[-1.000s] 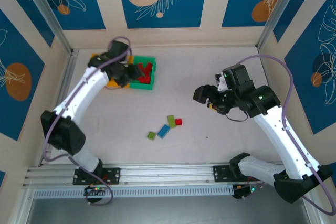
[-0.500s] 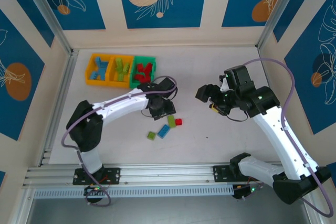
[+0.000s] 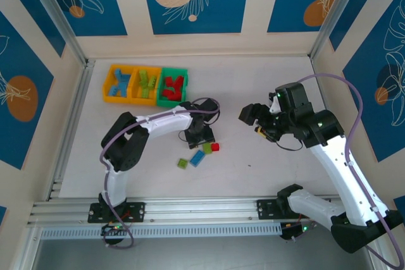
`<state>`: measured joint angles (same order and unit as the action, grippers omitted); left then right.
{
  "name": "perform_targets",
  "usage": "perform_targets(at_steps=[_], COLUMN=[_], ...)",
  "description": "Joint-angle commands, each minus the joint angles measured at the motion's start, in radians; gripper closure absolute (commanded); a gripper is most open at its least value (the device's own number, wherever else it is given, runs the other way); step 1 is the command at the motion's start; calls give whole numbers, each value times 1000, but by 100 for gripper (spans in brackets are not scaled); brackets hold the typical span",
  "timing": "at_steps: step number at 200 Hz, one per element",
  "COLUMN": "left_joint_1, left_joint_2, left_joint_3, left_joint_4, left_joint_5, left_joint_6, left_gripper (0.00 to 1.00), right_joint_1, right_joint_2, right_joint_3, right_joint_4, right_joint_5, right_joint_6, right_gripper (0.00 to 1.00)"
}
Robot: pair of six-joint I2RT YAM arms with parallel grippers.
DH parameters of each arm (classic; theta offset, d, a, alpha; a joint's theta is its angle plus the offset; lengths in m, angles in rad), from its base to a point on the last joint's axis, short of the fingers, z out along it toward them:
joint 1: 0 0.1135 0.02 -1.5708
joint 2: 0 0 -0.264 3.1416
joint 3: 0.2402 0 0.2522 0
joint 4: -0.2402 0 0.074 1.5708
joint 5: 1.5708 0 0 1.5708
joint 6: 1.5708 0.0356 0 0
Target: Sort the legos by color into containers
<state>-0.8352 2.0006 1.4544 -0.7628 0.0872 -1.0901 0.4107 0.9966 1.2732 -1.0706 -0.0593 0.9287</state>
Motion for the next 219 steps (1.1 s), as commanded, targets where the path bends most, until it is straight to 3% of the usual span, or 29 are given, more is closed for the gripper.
perform_targets(at_steps=[1, 51, 89, 140, 183, 219], left_joint_1=[6, 4, 16, 74, 192, 393], left_joint_2=[37, 117, 86, -77, -260, -391], left_joint_3=[27, 47, -10, -99, -123, -59], left_joint_4=[-12, -108, -114, -75, -99, -125], left_joint_5=[42, 33, 1, -34, -73, -142], left_joint_6=[16, 80, 87, 83, 114, 229], left_gripper=[44, 44, 63, 85, 94, 94], right_joint_1=[-6, -7, -6, -7, -6, -6], right_joint_2=[-7, 7, 5, 10, 10, 5], right_joint_3=[-15, -8, -5, -15, -11, -21], right_joint_4=[-16, -6, -10, 3, -3, 1], right_joint_5=[-3, -11, -9, -23, -26, -26], right_joint_6=[21, 23, 25, 38, 37, 39], right_gripper=[22, 22, 22, 22, 22, 22])
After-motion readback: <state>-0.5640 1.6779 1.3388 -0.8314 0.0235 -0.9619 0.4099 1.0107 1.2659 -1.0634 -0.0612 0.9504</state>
